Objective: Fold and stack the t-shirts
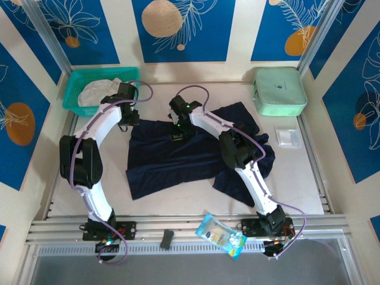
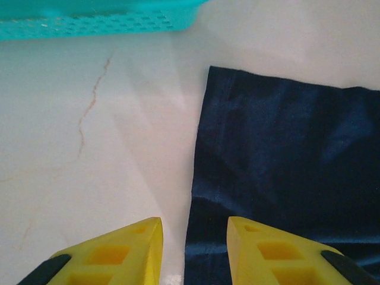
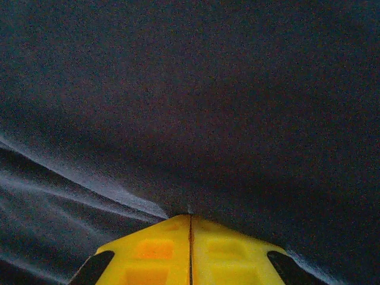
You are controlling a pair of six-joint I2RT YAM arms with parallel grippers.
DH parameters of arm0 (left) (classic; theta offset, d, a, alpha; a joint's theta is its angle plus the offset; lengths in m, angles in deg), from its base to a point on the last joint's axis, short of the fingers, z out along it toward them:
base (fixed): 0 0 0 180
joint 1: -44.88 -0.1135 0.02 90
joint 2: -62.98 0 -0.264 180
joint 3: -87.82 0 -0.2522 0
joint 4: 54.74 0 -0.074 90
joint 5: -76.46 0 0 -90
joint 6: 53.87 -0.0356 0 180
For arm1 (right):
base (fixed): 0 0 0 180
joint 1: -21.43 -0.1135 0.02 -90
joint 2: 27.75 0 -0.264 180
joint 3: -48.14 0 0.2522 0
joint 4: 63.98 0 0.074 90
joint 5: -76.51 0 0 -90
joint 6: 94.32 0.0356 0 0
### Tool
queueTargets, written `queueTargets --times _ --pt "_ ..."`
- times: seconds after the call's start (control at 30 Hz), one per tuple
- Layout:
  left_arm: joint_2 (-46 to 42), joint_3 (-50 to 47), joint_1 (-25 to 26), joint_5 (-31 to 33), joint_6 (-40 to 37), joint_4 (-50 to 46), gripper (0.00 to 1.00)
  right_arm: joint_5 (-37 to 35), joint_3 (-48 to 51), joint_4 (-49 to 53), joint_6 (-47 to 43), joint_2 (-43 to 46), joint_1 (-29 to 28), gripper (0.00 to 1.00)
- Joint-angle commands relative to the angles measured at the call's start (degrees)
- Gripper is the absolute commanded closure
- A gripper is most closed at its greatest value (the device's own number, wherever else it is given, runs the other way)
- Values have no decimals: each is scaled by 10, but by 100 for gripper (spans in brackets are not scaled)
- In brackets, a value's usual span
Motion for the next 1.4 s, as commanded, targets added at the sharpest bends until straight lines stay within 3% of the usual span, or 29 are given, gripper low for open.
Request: queueTargets --times 0.0,0.47,0.73,1.0,1.13,1.37 --pt "34 7 0 0 6 10 65 -13 9 45 15 -7 -12 92" --pt "187 153 0 -38 -33 -15 65 -59 239 5 13 105 -32 94" --pt "226 202 1 -140 -82 -2 66 -58 237 4 9 102 -31 95" --pt "280 264 1 -151 -107 -46 66 -61 235 8 7 97 -31 96" --pt "298 282 1 -148 -114 -59 60 -61 237 10 5 97 -31 96" --pt "337 319 2 -148 -118 -78 58 -62 240 10 4 100 -31 95"
